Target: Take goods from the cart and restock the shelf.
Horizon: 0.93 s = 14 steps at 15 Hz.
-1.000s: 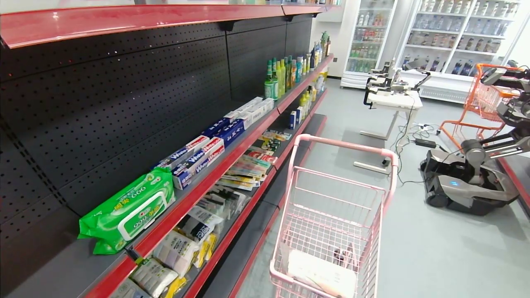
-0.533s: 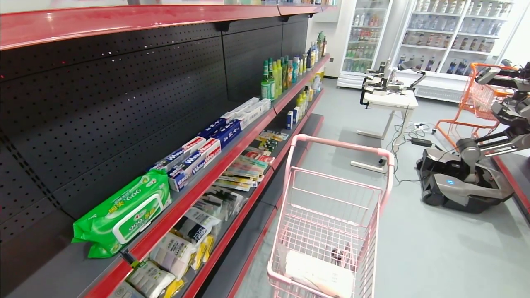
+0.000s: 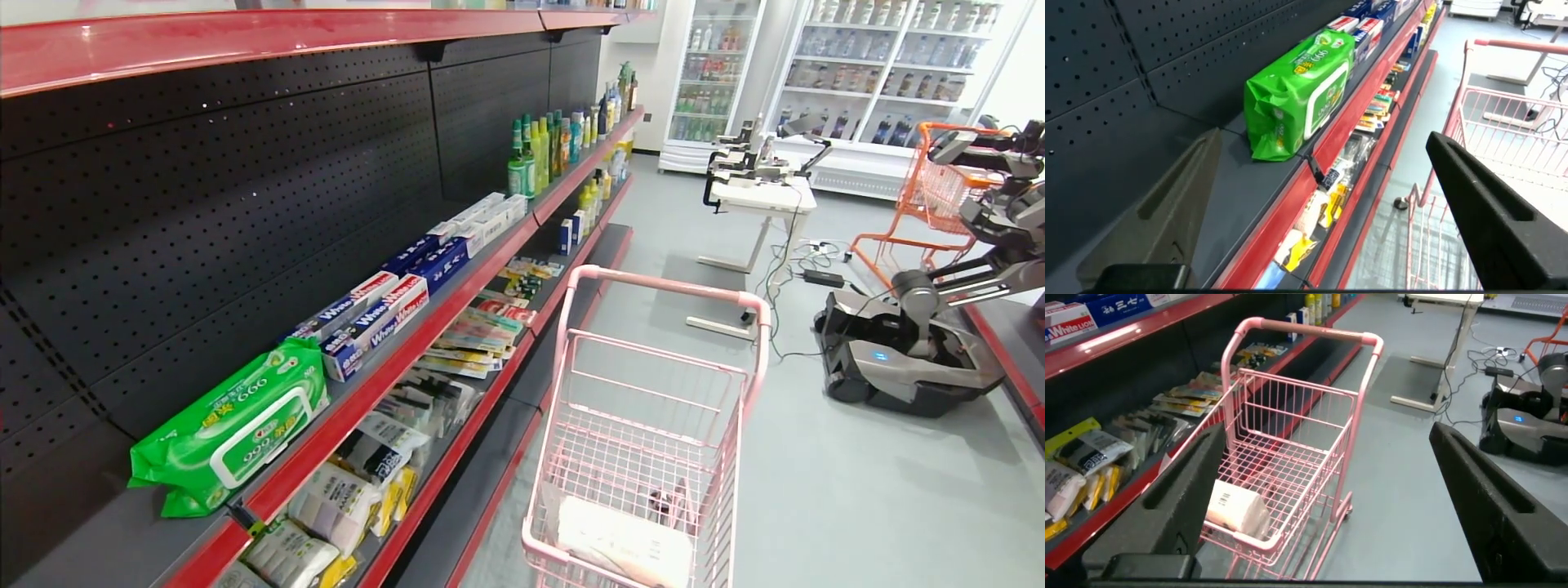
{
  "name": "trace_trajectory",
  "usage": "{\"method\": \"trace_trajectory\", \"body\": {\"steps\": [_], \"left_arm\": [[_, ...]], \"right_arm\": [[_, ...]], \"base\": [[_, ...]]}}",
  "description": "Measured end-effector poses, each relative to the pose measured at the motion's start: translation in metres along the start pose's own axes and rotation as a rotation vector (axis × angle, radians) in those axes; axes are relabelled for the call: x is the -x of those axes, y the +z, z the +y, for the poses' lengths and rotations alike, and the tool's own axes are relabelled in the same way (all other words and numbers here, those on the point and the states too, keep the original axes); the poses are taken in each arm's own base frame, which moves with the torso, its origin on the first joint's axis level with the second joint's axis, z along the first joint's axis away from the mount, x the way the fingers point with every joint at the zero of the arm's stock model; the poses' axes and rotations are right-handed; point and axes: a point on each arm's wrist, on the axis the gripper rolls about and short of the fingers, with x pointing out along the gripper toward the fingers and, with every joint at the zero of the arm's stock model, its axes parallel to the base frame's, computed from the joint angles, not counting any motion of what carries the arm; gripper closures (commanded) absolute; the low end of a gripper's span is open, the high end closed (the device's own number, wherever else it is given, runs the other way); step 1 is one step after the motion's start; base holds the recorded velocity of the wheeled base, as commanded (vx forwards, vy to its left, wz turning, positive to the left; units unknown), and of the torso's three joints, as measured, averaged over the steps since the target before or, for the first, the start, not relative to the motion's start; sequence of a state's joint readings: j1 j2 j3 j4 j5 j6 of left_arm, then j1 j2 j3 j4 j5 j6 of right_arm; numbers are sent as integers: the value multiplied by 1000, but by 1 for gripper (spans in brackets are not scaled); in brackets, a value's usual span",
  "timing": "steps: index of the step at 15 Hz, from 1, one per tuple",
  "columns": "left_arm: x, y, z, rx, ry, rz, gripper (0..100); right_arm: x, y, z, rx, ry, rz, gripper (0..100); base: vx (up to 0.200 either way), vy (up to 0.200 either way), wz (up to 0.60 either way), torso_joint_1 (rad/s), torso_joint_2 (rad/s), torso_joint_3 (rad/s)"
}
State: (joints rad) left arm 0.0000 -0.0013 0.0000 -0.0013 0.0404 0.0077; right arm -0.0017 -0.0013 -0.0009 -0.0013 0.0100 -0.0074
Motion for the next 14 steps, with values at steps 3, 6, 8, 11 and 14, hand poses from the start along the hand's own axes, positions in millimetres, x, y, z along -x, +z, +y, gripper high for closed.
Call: {"method": "trace_trajectory", "body": {"steps": [3,6,8,11,14], "left_arm": [[0,0,0,0,0,0,0],[0,0,0,1,0,0,0],[0,0,0,1,0,0,0],[0,0,0,2,0,0,0],[0,0,0,1,0,0,0]], "right_arm": [[0,0,0,0,1,0,0],[0,0,0,0,1,0,0],[0,0,0,1,1,0,0],[0,0,0,6,23,2,0],[0,1,1,15,36,-3,0]], "base": [[0,0,0,0,0,0],[0,0,0,0,0,0],[0,0,0,0,0,0],[0,0,0,0,0,0],[0,0,0,0,0,0]]}}
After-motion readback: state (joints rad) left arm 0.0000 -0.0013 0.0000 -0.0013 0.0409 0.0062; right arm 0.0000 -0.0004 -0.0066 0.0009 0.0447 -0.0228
